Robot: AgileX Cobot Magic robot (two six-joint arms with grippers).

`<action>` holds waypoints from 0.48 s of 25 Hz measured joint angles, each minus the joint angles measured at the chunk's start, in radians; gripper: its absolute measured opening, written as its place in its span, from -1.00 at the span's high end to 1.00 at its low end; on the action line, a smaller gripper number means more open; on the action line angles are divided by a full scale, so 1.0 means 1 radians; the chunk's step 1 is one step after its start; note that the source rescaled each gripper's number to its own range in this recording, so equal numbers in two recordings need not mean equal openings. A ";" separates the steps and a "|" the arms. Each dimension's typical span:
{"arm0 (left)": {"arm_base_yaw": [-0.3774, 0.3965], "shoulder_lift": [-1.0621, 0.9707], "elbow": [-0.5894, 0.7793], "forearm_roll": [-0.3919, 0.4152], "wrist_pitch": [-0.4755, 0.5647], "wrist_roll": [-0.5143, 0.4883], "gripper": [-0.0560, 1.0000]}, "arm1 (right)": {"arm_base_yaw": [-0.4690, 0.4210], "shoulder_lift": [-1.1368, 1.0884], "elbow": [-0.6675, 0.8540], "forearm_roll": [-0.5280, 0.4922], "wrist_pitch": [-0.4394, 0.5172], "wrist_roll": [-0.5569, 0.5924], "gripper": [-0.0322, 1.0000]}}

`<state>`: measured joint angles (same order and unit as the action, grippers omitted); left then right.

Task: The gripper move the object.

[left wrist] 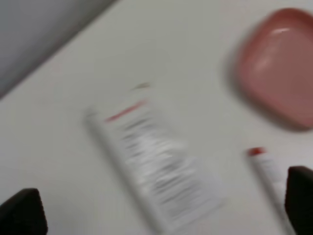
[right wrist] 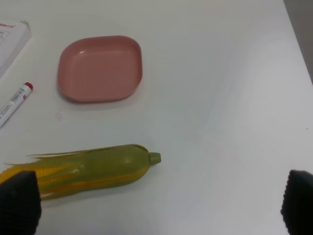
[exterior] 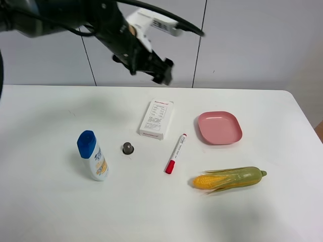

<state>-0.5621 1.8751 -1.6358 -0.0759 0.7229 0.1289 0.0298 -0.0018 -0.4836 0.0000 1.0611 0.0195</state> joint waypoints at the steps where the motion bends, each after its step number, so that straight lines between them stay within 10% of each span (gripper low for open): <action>1: 0.056 -0.013 0.000 0.003 0.017 0.005 -0.99 | 0.000 0.000 0.000 0.000 0.000 0.000 -1.00; 12: 0.506 -0.233 0.140 0.011 0.111 0.133 -0.99 | 0.000 0.000 0.000 0.000 0.000 0.000 -1.00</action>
<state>-0.0556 1.6422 -1.4961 -0.0653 0.8338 0.2623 0.0298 -0.0018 -0.4836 0.0000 1.0611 0.0195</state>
